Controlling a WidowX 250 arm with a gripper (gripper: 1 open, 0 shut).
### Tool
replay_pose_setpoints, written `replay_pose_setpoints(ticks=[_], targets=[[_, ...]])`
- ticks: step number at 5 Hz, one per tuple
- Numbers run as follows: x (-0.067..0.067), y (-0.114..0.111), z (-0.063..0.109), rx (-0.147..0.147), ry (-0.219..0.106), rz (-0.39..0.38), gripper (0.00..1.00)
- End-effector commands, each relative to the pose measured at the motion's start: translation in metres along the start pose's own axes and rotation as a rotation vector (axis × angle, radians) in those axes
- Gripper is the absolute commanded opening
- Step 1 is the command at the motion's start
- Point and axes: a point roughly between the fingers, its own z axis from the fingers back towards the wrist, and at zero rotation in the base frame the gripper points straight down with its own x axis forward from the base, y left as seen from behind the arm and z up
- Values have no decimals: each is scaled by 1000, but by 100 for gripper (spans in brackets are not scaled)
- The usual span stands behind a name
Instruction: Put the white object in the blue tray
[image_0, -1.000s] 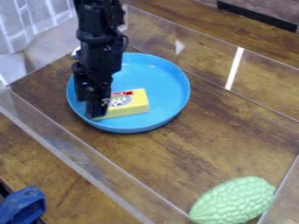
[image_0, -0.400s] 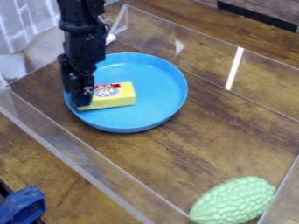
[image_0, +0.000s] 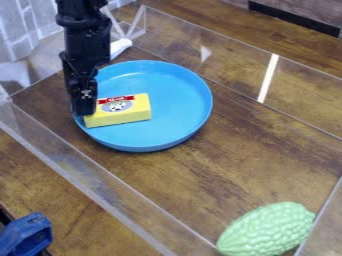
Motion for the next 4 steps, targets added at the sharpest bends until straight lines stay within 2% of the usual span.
replay_pose_setpoints(ticks=[1,4], targets=[[0,13,16,55,-49,-43,100],[14,35,-11,67,-73,-98,100]])
